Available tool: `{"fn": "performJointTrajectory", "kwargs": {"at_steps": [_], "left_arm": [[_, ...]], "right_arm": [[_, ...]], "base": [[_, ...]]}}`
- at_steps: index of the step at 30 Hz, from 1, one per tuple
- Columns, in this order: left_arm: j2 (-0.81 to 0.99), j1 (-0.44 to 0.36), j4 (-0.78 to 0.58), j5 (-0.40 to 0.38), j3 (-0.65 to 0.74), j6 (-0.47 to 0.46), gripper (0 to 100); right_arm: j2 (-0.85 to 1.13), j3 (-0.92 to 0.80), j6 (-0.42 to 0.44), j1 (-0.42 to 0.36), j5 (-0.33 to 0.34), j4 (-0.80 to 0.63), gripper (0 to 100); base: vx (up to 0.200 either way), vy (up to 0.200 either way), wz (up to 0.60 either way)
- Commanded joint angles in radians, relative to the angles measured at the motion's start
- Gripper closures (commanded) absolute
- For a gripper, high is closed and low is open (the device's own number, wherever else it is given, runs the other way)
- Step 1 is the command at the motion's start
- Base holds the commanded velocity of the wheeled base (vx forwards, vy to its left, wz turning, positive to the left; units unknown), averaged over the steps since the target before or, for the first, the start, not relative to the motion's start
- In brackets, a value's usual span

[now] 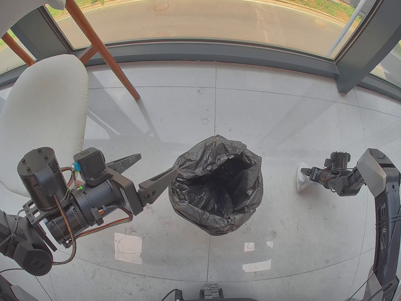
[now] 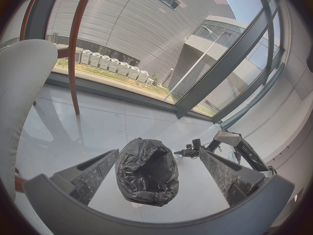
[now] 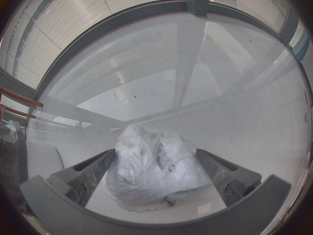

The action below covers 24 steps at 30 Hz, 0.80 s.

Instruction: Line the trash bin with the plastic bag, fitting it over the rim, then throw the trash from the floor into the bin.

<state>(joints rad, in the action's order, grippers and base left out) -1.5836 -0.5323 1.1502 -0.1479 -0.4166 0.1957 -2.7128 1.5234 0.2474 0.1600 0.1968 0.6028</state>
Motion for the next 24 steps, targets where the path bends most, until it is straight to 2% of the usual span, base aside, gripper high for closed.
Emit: {"fn": "performJointTrajectory", "kwargs": {"at_steps": [1,12,14,19,24], "left_arm": [[-0.004,0.003,0.0,0.004,0.005,0.001,0],[-0.004,0.006,0.0,0.004,-0.001,-0.001,0],[-0.004,0.006,0.0,0.004,0.002,-0.001,0],[-0.003,0.006,0.0,0.004,0.007,-0.001,0],[-0.003,0.006,0.0,0.002,0.002,-0.001,0]], "right_arm": [[-0.047,0.037,0.0,-0.005,-0.004,-0.026,100],[0.093,-0.08,0.001,-0.05,0.0,-0.024,100],[0.176,-0.14,0.003,-0.05,0.004,-0.026,100],[0.407,-0.336,0.004,-0.039,0.069,-0.026,100],[0.623,-0.454,0.006,-0.039,0.116,-0.041,100]], "base": [[0.0,0.0,0.0],[0.0,0.0,0.0],[0.0,0.0,0.0],[0.0,0.0,0.0],[0.0,0.0,0.0]]}}
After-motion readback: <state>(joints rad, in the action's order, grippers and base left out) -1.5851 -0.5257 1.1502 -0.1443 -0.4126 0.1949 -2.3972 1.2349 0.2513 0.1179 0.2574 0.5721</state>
